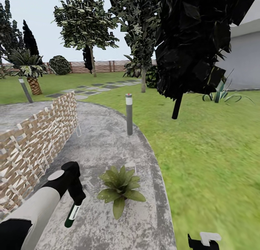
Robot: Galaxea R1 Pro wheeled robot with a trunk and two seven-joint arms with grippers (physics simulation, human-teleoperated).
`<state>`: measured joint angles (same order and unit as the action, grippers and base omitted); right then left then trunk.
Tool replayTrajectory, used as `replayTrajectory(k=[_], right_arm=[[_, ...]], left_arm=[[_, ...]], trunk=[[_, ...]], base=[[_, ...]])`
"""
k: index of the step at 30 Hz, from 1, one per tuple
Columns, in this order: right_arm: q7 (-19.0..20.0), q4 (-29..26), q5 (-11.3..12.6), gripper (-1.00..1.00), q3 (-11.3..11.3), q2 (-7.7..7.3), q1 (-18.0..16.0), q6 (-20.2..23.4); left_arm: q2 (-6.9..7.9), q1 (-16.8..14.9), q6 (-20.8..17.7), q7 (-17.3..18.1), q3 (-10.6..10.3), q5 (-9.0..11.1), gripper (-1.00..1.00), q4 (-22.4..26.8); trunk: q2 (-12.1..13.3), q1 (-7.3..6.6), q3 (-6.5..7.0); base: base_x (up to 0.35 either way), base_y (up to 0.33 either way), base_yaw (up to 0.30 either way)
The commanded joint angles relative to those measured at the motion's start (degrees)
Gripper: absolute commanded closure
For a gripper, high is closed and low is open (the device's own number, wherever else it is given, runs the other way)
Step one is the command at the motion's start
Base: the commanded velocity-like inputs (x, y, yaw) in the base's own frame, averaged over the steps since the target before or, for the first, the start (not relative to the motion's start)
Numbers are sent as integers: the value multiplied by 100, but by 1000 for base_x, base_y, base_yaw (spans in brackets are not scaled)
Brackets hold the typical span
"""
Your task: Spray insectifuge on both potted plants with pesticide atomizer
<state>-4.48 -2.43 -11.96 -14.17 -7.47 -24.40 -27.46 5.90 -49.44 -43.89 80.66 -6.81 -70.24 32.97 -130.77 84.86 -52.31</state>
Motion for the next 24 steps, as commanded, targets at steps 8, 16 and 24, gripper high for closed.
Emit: replayTrajectory(k=[8,16,24], right_arm=[[-26,6,-61,-100,-33,0,-3,-15],[-26,6,-61,-100,-33,0,-3,-18],[-26,6,-61,-100,-30,0,-3,-14]], left_arm=[[-4,-4,-66,46,-18,-25,100,8],[-15,-4,-67,46,-20,-25,100,8],[-24,-4,-67,42,-22,-25,100,8]], trunk=[[-3,0,-6],[-3,0,-6],[-3,0,-6]], base=[[104,-246,23],[-86,-249,14],[-192,-208,235]])
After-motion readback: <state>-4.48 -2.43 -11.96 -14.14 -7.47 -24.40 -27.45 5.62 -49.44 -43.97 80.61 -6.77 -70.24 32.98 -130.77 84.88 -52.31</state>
